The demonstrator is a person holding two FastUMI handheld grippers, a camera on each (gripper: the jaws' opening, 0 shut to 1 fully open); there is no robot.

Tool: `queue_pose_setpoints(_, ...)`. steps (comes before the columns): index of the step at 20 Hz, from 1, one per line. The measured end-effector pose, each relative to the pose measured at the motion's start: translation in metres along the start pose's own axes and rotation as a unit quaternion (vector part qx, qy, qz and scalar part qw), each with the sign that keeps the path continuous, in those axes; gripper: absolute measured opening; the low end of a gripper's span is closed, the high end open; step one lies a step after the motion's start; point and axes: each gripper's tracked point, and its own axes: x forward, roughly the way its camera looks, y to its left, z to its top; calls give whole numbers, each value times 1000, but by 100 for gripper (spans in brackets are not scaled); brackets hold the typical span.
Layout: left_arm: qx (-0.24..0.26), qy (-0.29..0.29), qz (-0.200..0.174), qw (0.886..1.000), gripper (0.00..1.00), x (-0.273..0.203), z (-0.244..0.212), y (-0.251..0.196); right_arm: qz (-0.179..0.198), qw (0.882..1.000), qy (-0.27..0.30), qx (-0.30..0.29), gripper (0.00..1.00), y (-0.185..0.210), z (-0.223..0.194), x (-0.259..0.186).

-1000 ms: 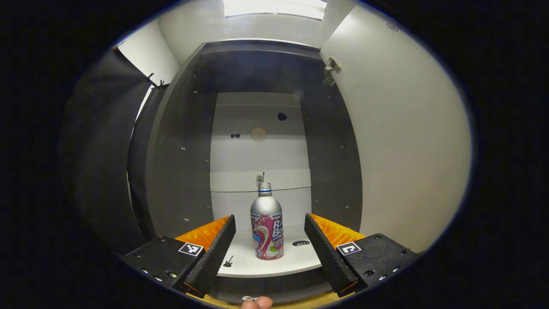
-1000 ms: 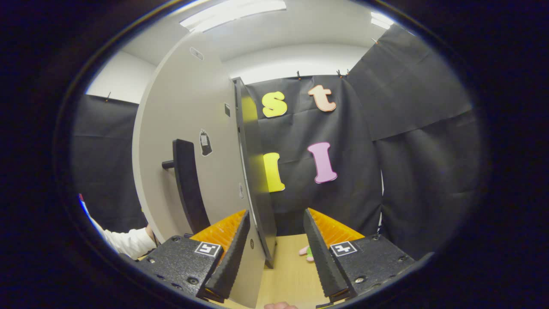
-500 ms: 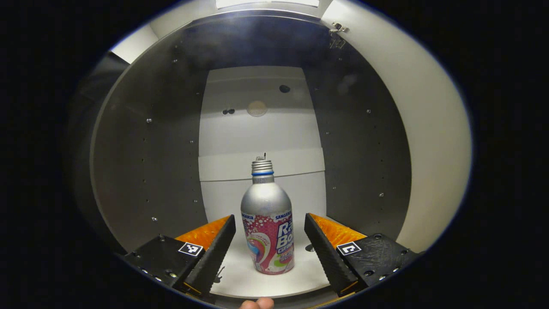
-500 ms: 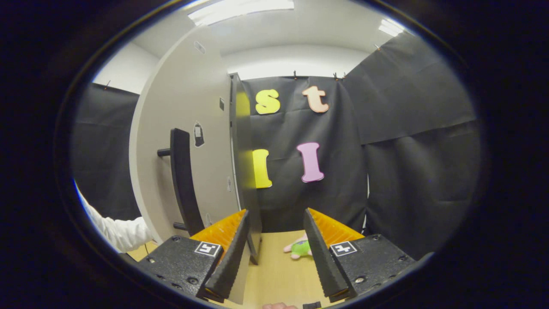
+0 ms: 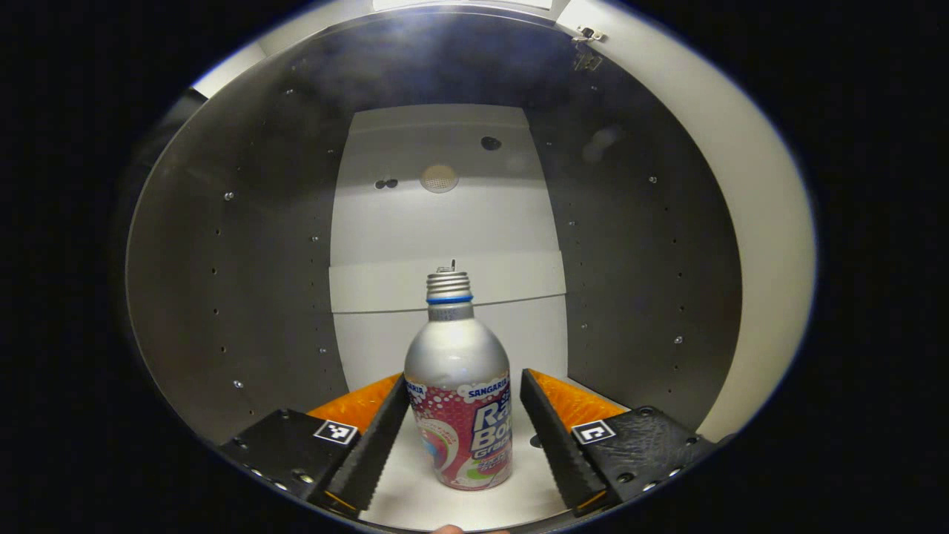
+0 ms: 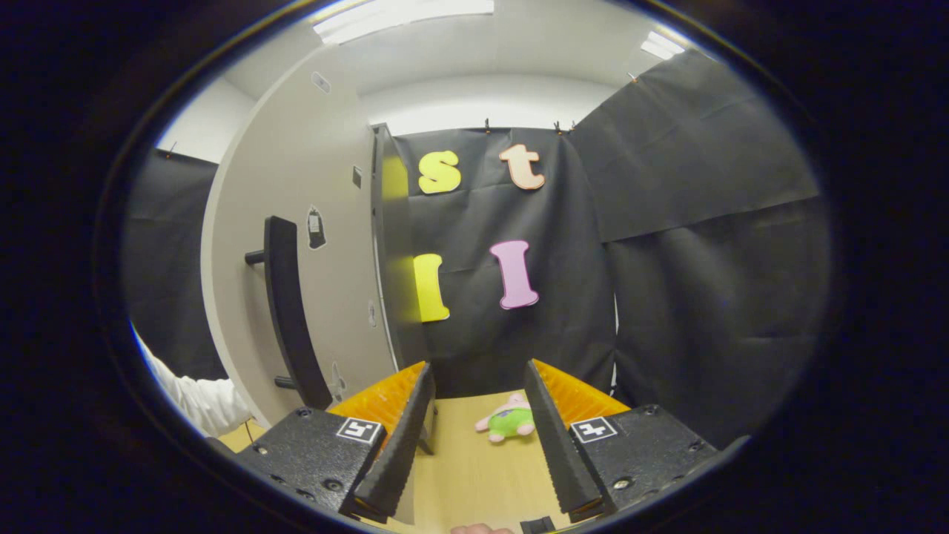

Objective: Open the cabinet door with the right hand, grasp the bottle in the cabinet with the left hand and place it on the coaster, then close the cabinet door with the right hand.

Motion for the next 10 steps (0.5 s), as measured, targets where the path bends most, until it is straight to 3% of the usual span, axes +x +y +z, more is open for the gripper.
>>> queue_pose_setpoints(1,-6,0,-1,1000,93,0,0,1,0,1000,2,-1,79,0,-2,0)
queue_pose_setpoints(2,-16,-3,-1,1000,78,-3,2,1,0,1000,4,-2,79,1,-2,1)
queue_pose_setpoints(3,-26,-10,-1,1000,87,-5,5,3,1,1000,6,-4,79,2,-4,1)
queue_pose_setpoints(4,-31,-17,0,999,75,-9,9,6,2,1000,7,-5,79,3,-4,0)
queue_pose_setpoints(10,-29,-29,-15,999,75,-53,18,10,23,1000,5,-6,78,16,-3,2)
